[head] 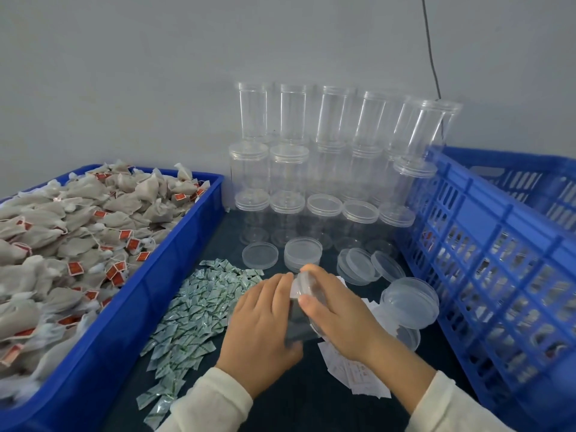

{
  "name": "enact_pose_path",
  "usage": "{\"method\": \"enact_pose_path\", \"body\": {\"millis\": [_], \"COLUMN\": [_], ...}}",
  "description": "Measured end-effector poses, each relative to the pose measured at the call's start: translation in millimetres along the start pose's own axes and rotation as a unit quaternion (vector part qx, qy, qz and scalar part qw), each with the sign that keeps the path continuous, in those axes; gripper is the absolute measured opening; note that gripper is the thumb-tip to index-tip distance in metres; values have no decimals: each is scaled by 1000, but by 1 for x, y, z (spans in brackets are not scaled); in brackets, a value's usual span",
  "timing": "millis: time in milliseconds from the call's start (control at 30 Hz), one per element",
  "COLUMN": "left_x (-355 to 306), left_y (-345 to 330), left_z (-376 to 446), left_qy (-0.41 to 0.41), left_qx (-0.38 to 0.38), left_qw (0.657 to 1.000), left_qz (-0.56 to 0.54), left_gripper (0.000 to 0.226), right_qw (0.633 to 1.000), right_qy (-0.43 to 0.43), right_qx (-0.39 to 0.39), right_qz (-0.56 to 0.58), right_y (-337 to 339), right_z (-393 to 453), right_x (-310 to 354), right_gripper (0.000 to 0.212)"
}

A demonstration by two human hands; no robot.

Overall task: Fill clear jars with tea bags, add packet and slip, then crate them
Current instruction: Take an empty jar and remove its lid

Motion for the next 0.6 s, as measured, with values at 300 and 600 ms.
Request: {"method": "enact_pose_path", "body": {"millis": [300,600], "left_x": [21,28], "left_y": [11,6], "left_z": [-2,-21], "left_qy": [57,108], "left_qx": [158,322], "left_qw": [955,806], "left_qz": [-245,-485], "left_gripper": [90,90], "right_qw": [974,932], "right_qy": [121,210], "right_qx": [166,287], "right_qz": [-96,-68], "right_y": [20,20], "right_z": [1,-13], "right_x": [21,46], "right_gripper": [71,77]}}
Point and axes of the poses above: each hand's wrist, its own z-axis towards the middle knuckle, its own y-axis out of the back of the hand, x = y × z, the point moved 6 cm from there along z, towards the middle knuckle, and after that the axes turned 5 degrees about -x, right-handed, at the moved point
